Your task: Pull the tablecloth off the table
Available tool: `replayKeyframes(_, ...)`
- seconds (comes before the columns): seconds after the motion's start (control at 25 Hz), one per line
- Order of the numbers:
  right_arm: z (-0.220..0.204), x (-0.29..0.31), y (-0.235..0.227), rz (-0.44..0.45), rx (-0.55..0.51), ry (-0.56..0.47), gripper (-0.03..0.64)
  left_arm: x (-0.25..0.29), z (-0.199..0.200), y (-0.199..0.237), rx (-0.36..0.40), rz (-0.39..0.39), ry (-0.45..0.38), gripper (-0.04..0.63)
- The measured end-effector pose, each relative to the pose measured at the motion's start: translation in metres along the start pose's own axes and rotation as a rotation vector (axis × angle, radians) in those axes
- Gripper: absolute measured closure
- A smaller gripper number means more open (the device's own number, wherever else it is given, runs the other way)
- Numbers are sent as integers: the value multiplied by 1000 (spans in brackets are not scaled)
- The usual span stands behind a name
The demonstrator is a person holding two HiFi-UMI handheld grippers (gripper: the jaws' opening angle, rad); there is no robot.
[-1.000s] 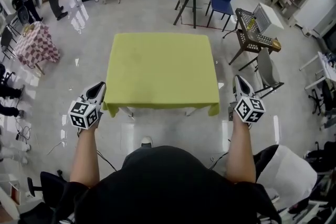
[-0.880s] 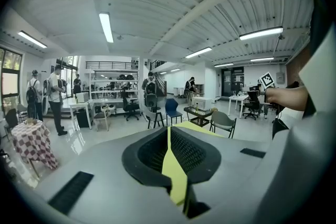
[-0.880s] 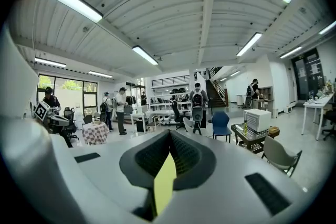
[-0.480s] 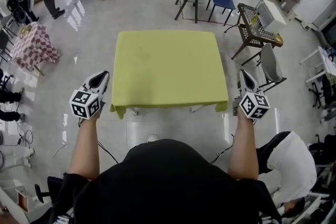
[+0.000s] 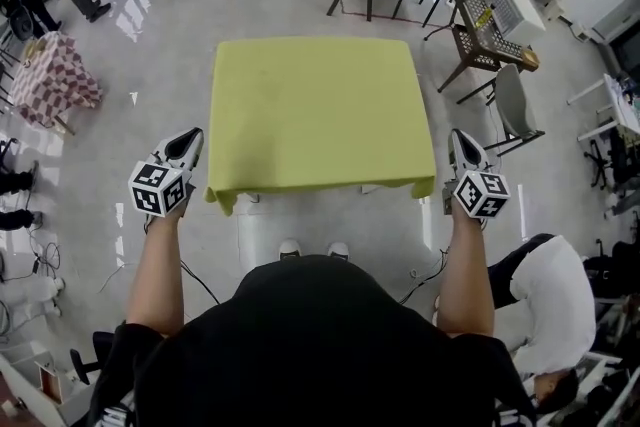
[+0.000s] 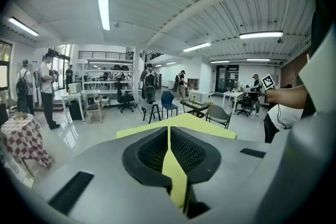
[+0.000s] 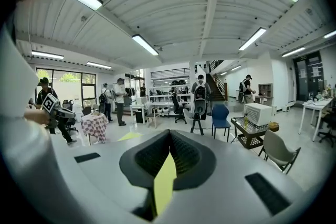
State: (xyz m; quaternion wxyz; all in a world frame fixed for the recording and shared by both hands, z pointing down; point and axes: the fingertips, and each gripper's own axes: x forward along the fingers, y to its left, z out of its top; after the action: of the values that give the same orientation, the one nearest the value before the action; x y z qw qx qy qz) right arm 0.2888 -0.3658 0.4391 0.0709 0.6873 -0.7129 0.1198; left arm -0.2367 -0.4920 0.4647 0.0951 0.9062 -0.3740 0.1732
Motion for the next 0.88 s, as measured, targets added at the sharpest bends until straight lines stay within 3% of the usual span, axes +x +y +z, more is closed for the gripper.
replayKeyframes(0.28, -56, 13, -45, 0, -13, 120, 592, 30, -26, -19, -36, 21, 64, 563)
replayKeyframes(0.56, -120, 27, -109, -12, -19, 267, 574, 63, -63, -37, -71, 46, 150, 518)
replayKeyframes(0.88, -193, 41, -144, -25, -29, 414, 551, 76, -125, -19, -115, 88, 258, 482)
